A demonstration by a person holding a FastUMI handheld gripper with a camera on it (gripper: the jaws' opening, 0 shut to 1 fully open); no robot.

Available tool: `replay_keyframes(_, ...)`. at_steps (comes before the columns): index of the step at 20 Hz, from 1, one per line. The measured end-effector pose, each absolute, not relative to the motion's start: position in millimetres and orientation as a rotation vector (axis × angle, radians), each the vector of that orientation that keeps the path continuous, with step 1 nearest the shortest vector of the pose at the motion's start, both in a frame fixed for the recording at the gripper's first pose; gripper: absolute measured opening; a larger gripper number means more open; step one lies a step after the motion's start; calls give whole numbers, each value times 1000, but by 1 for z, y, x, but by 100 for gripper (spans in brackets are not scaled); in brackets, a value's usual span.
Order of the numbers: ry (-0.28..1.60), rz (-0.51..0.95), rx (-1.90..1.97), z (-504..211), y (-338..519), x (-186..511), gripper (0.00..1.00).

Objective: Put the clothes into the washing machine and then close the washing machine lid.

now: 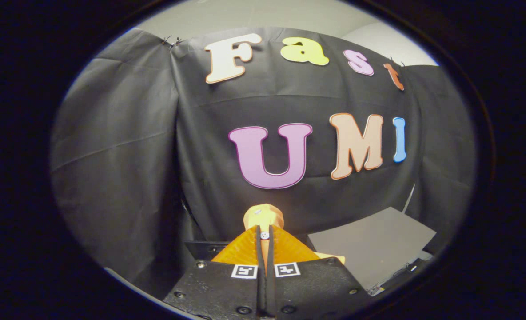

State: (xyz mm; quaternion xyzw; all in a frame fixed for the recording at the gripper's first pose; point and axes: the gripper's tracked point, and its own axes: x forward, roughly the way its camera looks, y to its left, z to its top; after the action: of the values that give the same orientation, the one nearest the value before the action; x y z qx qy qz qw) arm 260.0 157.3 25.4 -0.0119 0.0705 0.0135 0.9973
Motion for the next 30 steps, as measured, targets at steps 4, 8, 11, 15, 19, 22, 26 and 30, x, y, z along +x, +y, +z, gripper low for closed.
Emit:
replay_keyframes(4,210,44,-49,-18,177,269,0)
replay_keyframes(8,281,46,-50,-69,188,276,0)
replay_keyframes(11,347,38,-55,-112,189,283,0)
replay_keyframes(15,442,37,-74,-170,191,290,0)
replay_keyframes(19,524,29,-57,-219,191,298,1)
replay_keyframes(22,581,20,-46,-258,191,307,0)
replay_keyframes(26,676,14,-43,-308,191,313,1)
replay_keyframes(30,729,6,-44,-342,189,317,0)
